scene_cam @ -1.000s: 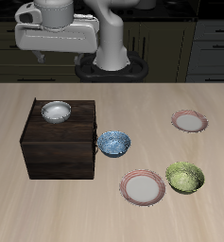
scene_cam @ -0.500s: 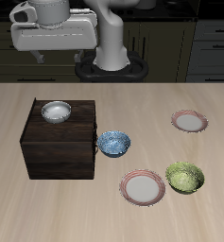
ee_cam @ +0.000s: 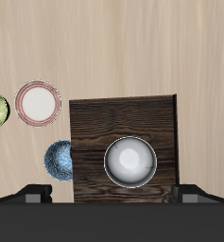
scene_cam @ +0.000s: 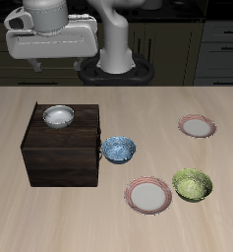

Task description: Place the white bowl on the plate next to the green bowl

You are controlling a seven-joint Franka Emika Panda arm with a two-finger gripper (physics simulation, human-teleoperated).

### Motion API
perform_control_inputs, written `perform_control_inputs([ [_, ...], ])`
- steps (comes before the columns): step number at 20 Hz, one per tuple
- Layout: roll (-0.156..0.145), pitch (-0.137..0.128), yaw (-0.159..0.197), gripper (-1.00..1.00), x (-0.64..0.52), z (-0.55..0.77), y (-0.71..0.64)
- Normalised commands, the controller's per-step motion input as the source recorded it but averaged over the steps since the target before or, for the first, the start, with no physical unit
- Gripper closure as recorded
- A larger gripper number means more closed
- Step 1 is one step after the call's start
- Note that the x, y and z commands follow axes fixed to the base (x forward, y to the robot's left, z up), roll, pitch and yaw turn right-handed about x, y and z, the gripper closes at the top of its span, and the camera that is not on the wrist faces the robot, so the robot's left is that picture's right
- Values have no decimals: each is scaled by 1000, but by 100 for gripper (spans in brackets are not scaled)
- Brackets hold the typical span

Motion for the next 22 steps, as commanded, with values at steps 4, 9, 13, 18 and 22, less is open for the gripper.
perform_control_inputs([
  [4, -24, 3, -7, -100, 105, -112, -73],
  [9, -6, 15, -12, -100, 26, -248, 21],
  [13, 19, 7, -19, -100, -115, -222, 116],
  [18, 24, -8, -2, -100, -208, -260, 135],
  [22, 27, -37, 12, -100, -212, -154, 138],
])
